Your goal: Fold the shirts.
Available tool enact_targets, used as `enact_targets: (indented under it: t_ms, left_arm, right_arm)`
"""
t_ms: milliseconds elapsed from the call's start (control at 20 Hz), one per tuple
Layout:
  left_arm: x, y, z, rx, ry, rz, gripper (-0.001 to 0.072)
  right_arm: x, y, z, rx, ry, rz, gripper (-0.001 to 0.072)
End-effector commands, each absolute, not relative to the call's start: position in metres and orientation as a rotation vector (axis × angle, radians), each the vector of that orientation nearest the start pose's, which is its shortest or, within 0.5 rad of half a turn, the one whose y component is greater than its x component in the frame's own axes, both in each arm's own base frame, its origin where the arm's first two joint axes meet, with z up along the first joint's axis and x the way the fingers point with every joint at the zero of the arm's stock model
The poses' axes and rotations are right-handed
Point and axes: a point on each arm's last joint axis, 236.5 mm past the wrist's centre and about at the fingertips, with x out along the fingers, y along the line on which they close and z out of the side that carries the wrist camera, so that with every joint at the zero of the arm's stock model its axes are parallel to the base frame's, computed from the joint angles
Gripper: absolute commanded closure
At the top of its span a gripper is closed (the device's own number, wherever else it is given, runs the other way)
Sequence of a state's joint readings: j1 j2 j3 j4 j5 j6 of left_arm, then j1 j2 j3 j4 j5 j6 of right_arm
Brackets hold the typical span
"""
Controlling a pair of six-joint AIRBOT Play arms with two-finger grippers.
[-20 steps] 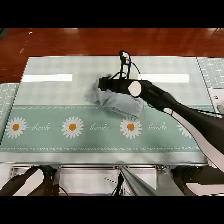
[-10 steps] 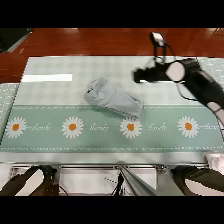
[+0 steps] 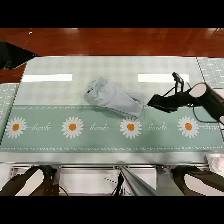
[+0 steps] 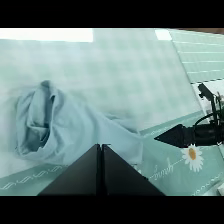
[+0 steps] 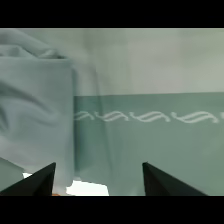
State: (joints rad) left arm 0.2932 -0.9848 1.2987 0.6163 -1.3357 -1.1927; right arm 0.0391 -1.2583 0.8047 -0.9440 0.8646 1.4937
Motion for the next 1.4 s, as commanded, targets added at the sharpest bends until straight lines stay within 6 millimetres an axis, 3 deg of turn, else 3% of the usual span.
enact_targets:
  t_ms: [0,200,250,300,350,450,550,650,750,850,950,1100,1350]
  left_arm:
    - [0.355,-0.084,0.237,-0.446,0.738,-0.573,0.0685]
    - [0.355,-0.084,0.237,-0.445,0.739,-0.573,0.0686]
    - [0.355,-0.084,0.237,-0.446,0.739,-0.573,0.0686]
    - [0.355,-0.084,0.237,-0.446,0.739,-0.573,0.0685]
    - [0.355,-0.084,0.237,-0.445,0.739,-0.572,0.0686]
    - [0.357,-0.082,0.233,-0.44,0.746,-0.563,0.0686]
    - [0.361,-0.076,0.223,-0.436,0.768,-0.541,0.0686]
    - [0.368,-0.073,0.21,-0.461,0.782,-0.524,0.0686]
    - [0.377,-0.073,0.192,-0.486,0.794,-0.505,0.0686]
    - [0.387,-0.072,0.169,-0.503,0.802,-0.48,0.0686]
    - [0.394,-0.071,0.144,-0.538,0.831,-0.452,0.0685]
    - [0.399,-0.076,0.109,-0.526,0.899,-0.475,0.0686]
    - [0.409,-0.09,0.069,-0.486,0.968,-0.527,0.0686]
  right_arm:
    - [0.373,0.15,-0.065,0.797,1.142,0.189,0.0107]
    - [0.377,0.188,-0.09,0.878,1.158,0.161,0.0127]
    - [0.378,0.193,-0.091,0.905,1.155,0.151,0.0183]
    - [0.379,0.195,-0.09,0.915,1.151,0.152,0.0402]
    - [0.382,0.194,-0.083,0.914,1.144,0.168,0.0681]
    - [0.388,0.191,-0.049,0.838,1.094,0.296,0.0673]
    - [0.393,0.174,0.005,0.773,1.005,0.411,0.0673]
    - [0.393,0.138,0.062,0.744,0.915,0.424,0.0673]
    - [0.386,0.086,0.112,0.73,0.838,0.348,0.0674]
    - [0.365,0.027,0.144,0.706,0.819,0.217,0.0673]
    - [0.329,-0.03,0.155,0.66,0.87,0.053,0.0674]
    - [0.255,-0.1,0.145,0.627,1.034,-0.224,0.0673]
    - [0.12,-0.176,0.124,0.688,1.303,-0.738,0.0674]
